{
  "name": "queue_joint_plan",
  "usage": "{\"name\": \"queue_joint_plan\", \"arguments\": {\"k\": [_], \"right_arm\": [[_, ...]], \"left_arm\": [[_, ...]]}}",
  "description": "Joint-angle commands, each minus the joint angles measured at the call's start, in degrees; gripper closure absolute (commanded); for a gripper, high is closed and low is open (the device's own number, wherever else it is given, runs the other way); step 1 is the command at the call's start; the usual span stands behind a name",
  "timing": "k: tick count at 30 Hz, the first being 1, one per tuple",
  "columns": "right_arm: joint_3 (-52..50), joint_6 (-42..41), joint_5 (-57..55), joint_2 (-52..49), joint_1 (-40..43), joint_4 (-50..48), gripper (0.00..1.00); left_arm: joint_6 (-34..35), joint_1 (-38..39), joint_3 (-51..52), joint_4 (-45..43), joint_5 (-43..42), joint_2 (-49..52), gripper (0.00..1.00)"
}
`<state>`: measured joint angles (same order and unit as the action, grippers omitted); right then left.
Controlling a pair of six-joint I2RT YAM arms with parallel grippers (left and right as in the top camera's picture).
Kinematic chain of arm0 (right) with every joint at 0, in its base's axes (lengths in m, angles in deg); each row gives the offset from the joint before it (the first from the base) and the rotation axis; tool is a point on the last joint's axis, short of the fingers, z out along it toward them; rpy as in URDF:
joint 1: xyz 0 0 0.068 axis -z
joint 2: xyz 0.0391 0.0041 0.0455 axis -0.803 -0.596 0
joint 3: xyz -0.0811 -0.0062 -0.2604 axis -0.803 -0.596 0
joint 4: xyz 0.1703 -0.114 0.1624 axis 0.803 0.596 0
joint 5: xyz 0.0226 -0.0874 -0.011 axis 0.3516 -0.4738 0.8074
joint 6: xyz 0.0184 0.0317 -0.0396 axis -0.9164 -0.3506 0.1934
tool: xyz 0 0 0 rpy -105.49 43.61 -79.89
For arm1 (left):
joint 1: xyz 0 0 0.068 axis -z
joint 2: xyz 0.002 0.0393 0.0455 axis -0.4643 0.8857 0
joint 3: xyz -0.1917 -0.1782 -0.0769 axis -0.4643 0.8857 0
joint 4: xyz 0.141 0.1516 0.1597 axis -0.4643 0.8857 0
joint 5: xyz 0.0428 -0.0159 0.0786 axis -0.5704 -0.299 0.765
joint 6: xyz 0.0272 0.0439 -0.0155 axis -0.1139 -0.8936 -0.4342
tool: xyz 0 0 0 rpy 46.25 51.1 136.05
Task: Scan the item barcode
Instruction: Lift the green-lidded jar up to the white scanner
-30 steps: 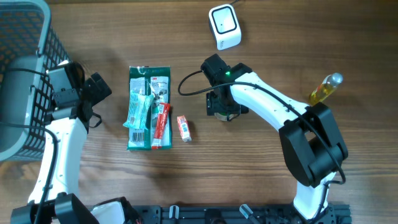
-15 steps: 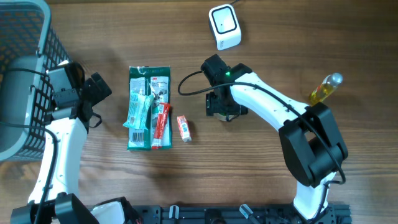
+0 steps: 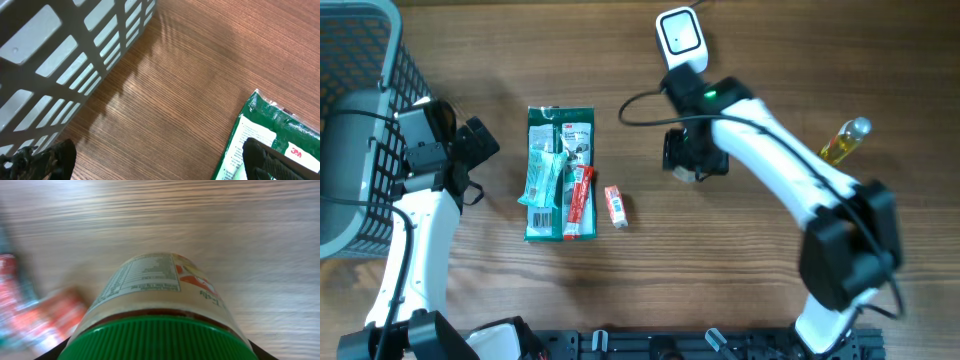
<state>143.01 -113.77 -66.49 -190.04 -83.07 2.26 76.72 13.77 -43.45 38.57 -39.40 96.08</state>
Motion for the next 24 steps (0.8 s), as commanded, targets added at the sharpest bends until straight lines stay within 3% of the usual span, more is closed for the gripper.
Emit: {"name": "queue_joint_plan", "arguments": {"k": [1, 5, 10, 14, 15, 16, 18, 20, 22, 24], "right_arm": [[2.69, -6.51, 25.14, 8.11, 3.23, 1.07, 0.76], [2.67, -19.67, 40.59, 8.83, 3.37, 4.35, 0.73], [2.67, -25.33, 48.24, 8.83, 3.39, 3.45, 0.72], [2.67, -26.53, 44.48, 8.83, 3.37, 1.46, 0.72], [2.67, -25.94, 37.42, 8.83, 3.37, 1.31, 0.77], [2.67, -25.7, 27.54, 8.83, 3.37, 1.38, 0.89], [2.67, -20.98, 7.19, 8.79, 3.37, 1.36, 0.96], [2.75, -8.41, -6.82, 8.81, 3.5, 0.33, 0.91], [4.96, 9.33, -2.71, 8.9, 3.48, -1.05, 0.88], [12.44, 12.81, -0.9, 8.9, 3.52, 1.07, 0.96]], "left_arm": [[-0.7, -0.22, -0.7, -0.17, -0.26, -0.72, 0.0], [-0.7, -0.22, -0.7, -0.17, -0.26, -0.72, 0.0], [-0.7, -0.22, -0.7, -0.17, -0.26, -0.72, 0.0], [-0.72, -0.22, -0.7, -0.17, -0.26, -0.72, 0.0], [-0.7, -0.22, -0.7, -0.17, -0.26, -0.72, 0.0], [-0.72, -0.22, -0.7, -0.17, -0.26, -0.72, 0.0], [-0.72, -0.22, -0.7, -0.17, -0.26, -0.72, 0.0], [-0.72, -0.22, -0.7, -0.17, -0.26, -0.72, 0.0], [-0.72, -0.22, -0.7, -0.17, -0.26, -0.72, 0.0], [-0.7, -0.22, -0.7, -0.17, -0.26, -0.72, 0.0]]}}
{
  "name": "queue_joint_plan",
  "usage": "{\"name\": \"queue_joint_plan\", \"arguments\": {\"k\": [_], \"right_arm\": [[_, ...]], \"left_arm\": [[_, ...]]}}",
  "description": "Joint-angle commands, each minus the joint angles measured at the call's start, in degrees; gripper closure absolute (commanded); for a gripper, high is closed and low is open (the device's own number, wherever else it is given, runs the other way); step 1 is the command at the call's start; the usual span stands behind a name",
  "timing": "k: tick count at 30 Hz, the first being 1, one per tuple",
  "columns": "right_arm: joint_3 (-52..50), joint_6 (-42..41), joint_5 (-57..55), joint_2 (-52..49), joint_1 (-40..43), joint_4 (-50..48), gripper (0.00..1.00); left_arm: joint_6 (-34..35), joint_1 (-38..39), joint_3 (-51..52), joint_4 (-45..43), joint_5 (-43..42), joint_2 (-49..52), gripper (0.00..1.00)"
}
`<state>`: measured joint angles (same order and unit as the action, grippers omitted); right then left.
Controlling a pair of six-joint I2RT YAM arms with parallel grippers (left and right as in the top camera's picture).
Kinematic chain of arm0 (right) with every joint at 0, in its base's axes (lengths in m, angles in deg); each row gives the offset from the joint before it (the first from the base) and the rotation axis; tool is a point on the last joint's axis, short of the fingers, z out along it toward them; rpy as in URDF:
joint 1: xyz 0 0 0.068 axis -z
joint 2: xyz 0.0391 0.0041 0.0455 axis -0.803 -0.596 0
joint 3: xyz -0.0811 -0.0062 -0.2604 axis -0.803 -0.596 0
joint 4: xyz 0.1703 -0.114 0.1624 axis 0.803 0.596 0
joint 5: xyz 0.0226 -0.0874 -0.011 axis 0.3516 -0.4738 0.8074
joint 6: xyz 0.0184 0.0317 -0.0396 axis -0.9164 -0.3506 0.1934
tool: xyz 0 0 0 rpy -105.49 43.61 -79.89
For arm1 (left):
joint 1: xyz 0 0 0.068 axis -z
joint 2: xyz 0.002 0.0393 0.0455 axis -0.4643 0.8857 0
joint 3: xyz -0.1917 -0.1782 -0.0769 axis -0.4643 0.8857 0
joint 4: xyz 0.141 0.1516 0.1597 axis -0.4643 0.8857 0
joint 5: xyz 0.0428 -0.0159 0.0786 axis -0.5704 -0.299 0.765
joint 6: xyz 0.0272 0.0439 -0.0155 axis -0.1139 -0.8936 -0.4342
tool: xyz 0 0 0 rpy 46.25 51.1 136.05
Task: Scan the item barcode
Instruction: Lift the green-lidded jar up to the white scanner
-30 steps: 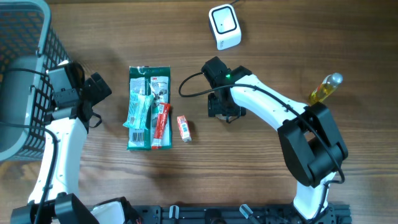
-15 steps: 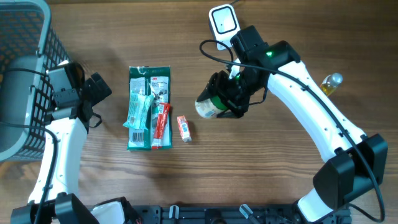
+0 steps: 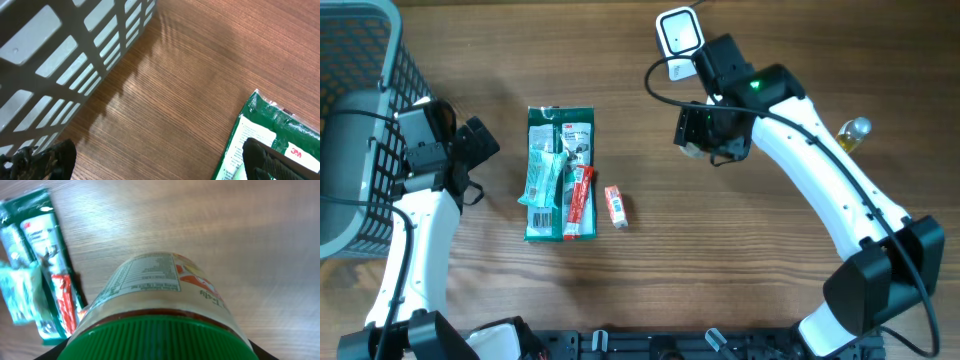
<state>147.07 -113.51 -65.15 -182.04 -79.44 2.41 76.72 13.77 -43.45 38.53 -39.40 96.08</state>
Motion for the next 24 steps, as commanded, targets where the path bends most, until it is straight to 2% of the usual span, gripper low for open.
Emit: {"name": "queue_joint_plan", "arguments": {"k": [1, 3, 4, 9, 13, 16, 20, 22, 24], "right_arm": [[14.29, 12.55, -2.16, 0.87, -0.09, 3.41, 0.96], [26.03, 14.03, -2.16, 0.87, -0.09, 10.05, 0.95], [28.59, 14.1, -2.14, 0.87, -0.09, 11.65, 0.92], [28.5, 17.09, 0.13, -3.06, -0.09, 6.12, 0.92], [28.48, 17.11, -4.17, -11.67, -0.09, -10.32, 0.92], [28.48, 21.59, -10.93, -20.26, -0.09, -24.87, 0.96], [28.48, 21.09, -12.79, -31.26, 0.9, -38.42, 0.96], [28.46, 19.39, -12.79, -34.75, 2.1, -43.3, 0.96], [28.44, 14.34, -12.79, -35.89, 3.74, -47.54, 0.96]], "left_arm": [[-0.72, -0.22, -0.7, -0.13, -0.26, -0.72, 0.0], [-0.7, -0.22, -0.7, -0.13, -0.26, -0.72, 0.0], [-0.7, -0.22, -0.7, -0.13, -0.26, -0.72, 0.0], [-0.7, -0.22, -0.7, -0.13, -0.26, -0.72, 0.0], [-0.72, -0.22, -0.7, -0.13, -0.26, -0.72, 0.0], [-0.72, -0.22, -0.7, -0.13, -0.26, -0.72, 0.0], [-0.7, -0.22, -0.7, -0.13, -0.26, -0.72, 0.0], [-0.72, -0.22, -0.7, -0.13, -0.26, -0.72, 0.0], [-0.72, -0.22, -0.7, -0.13, -0.26, -0.72, 0.0]]}}
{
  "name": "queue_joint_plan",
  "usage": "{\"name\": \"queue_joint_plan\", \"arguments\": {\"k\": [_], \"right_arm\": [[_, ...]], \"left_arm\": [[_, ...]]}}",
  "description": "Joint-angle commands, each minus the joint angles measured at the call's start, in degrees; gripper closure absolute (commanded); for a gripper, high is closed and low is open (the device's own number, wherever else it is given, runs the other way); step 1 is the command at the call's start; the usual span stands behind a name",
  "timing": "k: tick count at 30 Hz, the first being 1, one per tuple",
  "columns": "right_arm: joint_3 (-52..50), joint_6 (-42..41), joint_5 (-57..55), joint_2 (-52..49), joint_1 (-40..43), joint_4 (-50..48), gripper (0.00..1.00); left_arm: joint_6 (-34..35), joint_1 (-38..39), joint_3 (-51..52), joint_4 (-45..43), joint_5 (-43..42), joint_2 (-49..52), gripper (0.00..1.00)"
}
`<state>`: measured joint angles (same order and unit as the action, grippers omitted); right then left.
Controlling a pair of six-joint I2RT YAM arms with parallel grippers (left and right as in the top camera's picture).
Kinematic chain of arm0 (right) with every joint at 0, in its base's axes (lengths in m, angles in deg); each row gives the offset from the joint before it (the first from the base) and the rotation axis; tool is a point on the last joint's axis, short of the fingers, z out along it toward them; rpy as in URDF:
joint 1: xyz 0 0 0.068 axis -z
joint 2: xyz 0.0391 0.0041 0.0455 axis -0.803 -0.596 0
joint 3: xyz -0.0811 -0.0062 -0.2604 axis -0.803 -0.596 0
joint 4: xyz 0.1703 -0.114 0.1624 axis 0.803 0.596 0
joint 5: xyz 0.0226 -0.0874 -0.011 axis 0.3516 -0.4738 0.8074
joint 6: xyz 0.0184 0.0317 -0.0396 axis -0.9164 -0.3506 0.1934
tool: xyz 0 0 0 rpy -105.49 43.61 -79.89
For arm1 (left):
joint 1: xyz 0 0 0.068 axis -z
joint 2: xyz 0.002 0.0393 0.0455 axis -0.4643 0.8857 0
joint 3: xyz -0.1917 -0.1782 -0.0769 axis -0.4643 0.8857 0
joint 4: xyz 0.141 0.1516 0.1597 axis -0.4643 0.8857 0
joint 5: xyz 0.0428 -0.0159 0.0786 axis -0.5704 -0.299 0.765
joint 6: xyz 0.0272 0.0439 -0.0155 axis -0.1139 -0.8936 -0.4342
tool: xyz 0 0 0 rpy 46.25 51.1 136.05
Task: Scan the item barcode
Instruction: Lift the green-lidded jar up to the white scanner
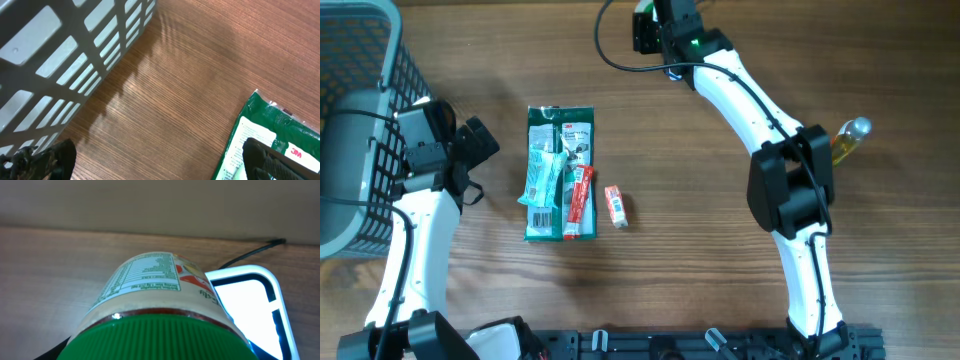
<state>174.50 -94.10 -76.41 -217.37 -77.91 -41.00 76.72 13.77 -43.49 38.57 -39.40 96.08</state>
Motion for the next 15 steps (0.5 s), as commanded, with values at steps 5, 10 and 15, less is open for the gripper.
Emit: {"name": "queue_joint_plan", "arguments": {"k": [5, 10, 15], "right_arm": [[0.98, -6.8, 0.94, -0.61, 4.85, -7.56, 0.96], [0.81, -5.33, 3.72, -0.61, 5.51, -9.05, 0.96], [0.72, -5.38, 3.74, -0.61, 6.1, -8.57, 0.96]], "left_arm": [[-0.7, -0.22, -0.66, -0.17, -0.26, -0.72, 0.0], [-0.72, -0.22, -0.66, -0.17, -0.26, -0.72, 0.0], [-0.72, -0.22, -0.66, -0.17, -0.26, -0.72, 0.0]]}}
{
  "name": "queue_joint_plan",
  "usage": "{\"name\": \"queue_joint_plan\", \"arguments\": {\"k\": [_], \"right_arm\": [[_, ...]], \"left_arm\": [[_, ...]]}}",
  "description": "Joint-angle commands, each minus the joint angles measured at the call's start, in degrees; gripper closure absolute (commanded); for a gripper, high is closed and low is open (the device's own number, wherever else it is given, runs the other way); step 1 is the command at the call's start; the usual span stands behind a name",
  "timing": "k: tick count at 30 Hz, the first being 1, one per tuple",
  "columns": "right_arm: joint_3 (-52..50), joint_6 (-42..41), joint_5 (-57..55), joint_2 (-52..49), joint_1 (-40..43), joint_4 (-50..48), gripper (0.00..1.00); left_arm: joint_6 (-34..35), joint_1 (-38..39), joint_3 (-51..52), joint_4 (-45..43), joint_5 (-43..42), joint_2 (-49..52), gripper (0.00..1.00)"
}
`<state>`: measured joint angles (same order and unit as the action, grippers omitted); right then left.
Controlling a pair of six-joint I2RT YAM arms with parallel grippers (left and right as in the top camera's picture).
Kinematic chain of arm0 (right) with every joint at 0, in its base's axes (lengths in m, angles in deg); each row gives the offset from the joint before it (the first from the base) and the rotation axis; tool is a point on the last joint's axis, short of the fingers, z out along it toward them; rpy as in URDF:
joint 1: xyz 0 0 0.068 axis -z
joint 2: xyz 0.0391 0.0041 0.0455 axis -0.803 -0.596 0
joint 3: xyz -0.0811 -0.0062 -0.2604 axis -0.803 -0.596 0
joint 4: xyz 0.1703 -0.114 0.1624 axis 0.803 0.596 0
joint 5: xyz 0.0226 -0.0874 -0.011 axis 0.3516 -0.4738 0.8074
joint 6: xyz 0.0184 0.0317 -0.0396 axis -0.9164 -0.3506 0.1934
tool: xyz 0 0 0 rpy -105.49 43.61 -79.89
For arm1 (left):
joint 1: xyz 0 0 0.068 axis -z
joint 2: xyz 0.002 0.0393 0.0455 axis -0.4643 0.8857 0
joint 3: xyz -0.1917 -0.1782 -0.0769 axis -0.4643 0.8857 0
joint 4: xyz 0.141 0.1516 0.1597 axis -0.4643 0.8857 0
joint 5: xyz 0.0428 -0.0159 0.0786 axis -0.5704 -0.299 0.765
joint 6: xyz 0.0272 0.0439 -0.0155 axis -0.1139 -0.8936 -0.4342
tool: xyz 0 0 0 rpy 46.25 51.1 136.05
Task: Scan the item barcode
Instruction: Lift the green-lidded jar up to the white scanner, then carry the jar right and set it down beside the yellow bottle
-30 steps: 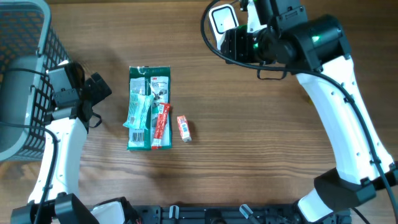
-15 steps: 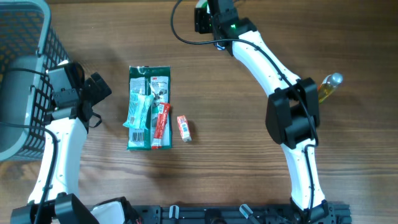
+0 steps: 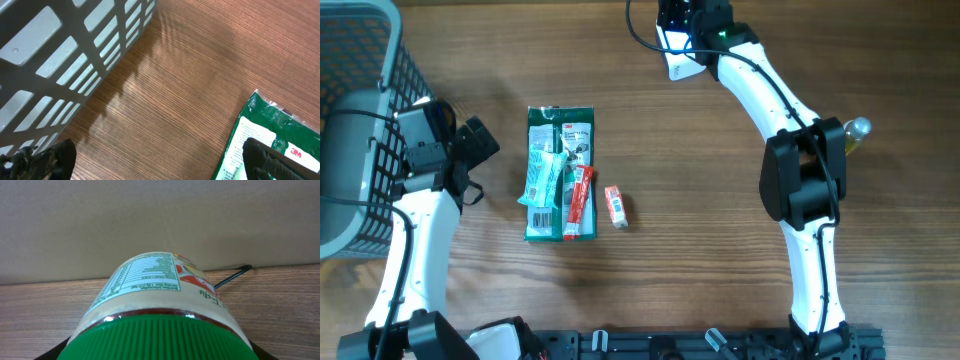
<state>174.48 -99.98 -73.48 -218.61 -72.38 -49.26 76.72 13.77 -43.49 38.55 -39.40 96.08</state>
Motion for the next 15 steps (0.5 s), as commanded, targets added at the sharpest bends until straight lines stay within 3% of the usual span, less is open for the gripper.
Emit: {"name": "queue_joint_plan", "arguments": {"k": [1, 8, 15], "right_arm": [[0.74, 0.5, 0.81, 0.63, 0.74, 0.15, 0.96], [0.76, 1.62, 3.85, 5.14, 1.44, 0.72, 0.96], [0.76, 7.39, 5.27, 21.53, 1.86, 10.86, 0.96]], "left_arm": [[-0.72, -0.22, -0.66, -0.15, -0.26, -0.72, 0.0], [-0.7, -0.22, -0.66, -0.15, -0.26, -0.72, 0.0], [-0.72, -0.22, -0.66, -0.15, -0.26, -0.72, 0.0]]}}
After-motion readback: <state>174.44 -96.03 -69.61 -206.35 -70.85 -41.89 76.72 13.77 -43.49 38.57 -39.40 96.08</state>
